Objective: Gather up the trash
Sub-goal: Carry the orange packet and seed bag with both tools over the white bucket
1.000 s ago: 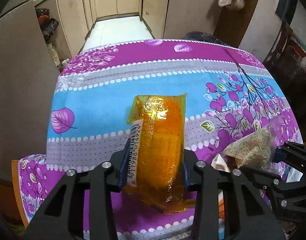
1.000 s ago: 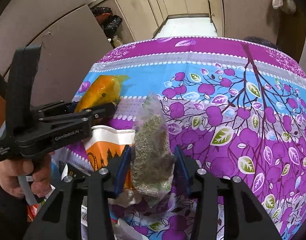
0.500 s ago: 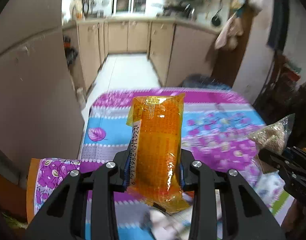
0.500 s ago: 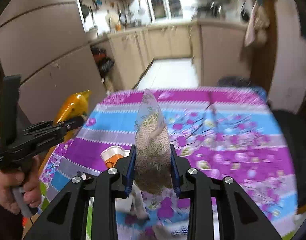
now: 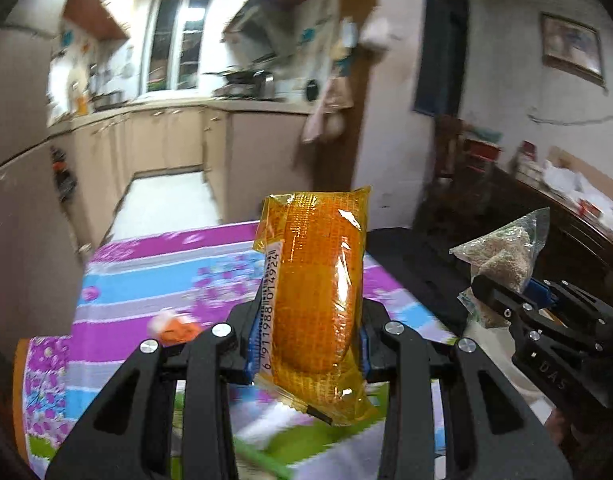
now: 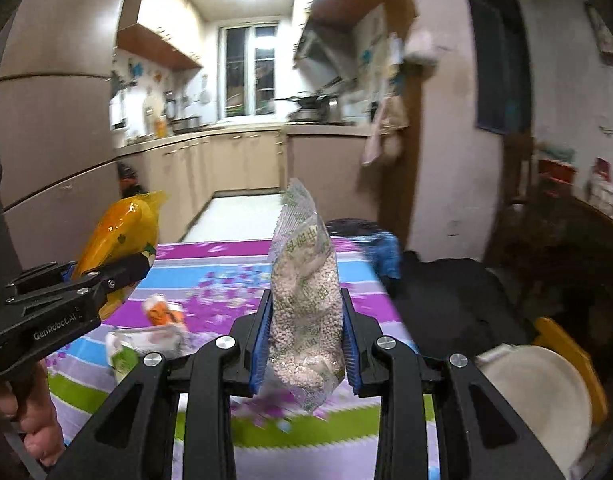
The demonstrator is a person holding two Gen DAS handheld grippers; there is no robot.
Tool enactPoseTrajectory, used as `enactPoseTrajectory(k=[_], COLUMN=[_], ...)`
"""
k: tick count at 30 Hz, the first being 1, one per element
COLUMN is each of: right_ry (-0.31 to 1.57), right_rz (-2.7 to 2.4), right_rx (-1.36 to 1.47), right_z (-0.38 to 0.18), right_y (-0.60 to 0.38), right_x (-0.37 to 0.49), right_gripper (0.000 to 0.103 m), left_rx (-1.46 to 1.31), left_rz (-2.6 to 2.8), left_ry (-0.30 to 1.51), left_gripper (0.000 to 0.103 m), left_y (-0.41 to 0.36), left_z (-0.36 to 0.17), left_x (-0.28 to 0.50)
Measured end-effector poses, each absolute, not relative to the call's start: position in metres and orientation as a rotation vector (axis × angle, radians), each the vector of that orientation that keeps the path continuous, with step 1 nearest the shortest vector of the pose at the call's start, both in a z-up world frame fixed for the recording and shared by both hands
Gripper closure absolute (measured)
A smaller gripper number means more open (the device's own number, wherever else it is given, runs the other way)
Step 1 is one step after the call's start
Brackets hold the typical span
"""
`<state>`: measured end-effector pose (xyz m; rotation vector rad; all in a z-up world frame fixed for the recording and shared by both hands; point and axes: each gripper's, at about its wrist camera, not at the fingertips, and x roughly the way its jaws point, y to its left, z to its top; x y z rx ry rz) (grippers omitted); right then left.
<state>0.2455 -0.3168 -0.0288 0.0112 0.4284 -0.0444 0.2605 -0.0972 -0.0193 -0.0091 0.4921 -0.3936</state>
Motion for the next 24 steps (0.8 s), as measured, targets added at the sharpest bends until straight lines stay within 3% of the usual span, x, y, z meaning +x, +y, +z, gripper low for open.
enactPoseTrajectory(k=[16,24], right_ry=[0.399,0.612], right_rz=[-0.303,-0.36], right_rx=[0.082,0.171], right_z=[-0.012,-0.041], right_y=[-0.482,-0.581], right_x=[0.124,0.128], right_gripper=[0.071,0.071], left_rx=[0.095,0.153], left_rz=[-0.663,-0.824], left_ry=[0.512,0.683], left_gripper=[0.07,0.07], left_y=[-0.249,-0.338], left_z=[-0.018,-0.039], left_x=[0.221,0.229])
